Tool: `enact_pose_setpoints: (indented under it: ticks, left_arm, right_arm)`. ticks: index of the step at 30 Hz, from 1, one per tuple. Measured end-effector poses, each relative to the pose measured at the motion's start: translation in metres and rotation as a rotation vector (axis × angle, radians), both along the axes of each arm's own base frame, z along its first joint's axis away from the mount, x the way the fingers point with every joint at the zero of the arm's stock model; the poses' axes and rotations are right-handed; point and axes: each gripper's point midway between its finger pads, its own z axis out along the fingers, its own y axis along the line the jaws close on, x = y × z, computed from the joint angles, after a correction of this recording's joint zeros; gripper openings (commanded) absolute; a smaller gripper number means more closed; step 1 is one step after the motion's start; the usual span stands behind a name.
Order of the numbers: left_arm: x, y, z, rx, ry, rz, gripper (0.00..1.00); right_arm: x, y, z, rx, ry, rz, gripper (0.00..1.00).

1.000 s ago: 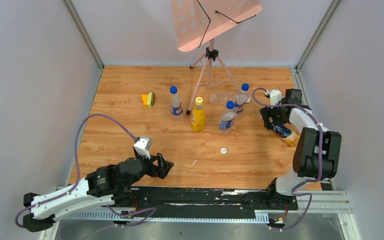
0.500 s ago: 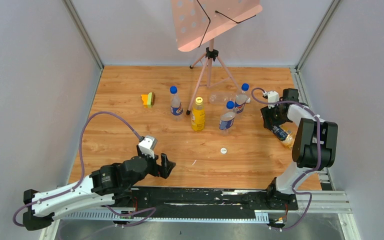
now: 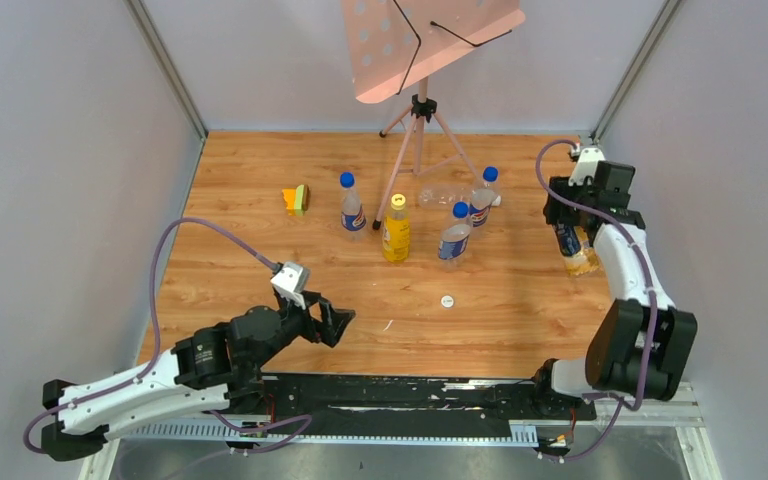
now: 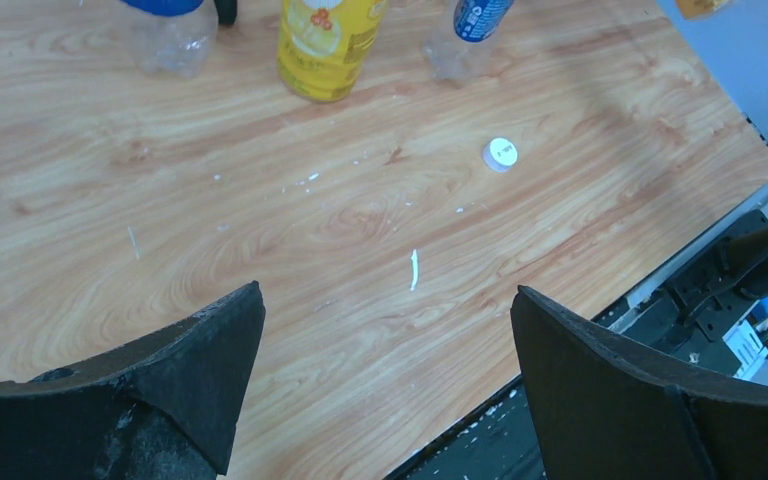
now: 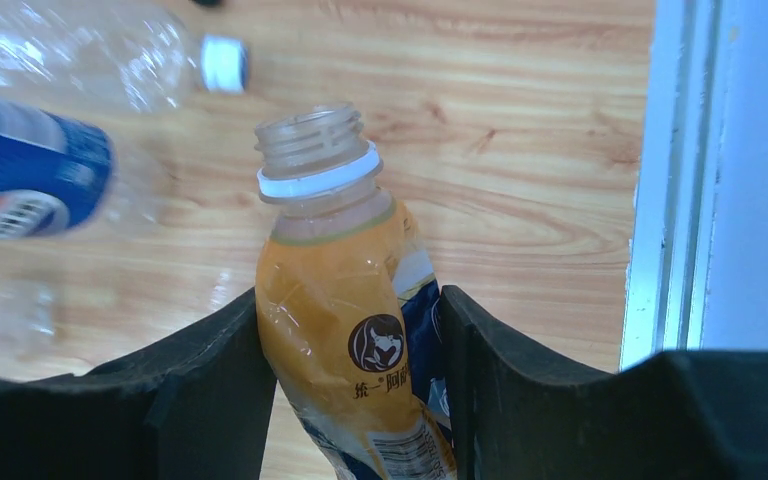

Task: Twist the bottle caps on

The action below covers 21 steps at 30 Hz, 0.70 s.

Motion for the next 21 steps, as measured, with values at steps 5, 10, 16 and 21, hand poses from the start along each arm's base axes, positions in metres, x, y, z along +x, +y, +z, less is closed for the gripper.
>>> enact_pose_setpoints:
  ticks: [5, 10, 16, 21]
  left_arm:
    - [0.005, -0.024, 0.032, 0.038, -0.028, -0.048, 0.98]
    - [0.008, -0.063, 0.07, 0.006, -0.049, -0.127, 0.97]
    - [0.011, -0.111, 0.102, 0.004, -0.076, -0.232, 0.97]
    - [0.016, -0.145, 0.133, -0.026, -0.128, -0.291, 0.98]
  right_arm:
    - [-0.009, 0.015, 0.068, 0.119, -0.186, -0.098, 0.28]
    - [-0.031, 0.047, 0.134, 0.254, -0.362, -0.084, 0.29]
    - [-0.06, 0.102, 0.198, 0.49, -0.523, 0.047, 0.29]
    - [-0.084, 0.151, 0.22, 0.691, -0.559, 0.205, 0.31]
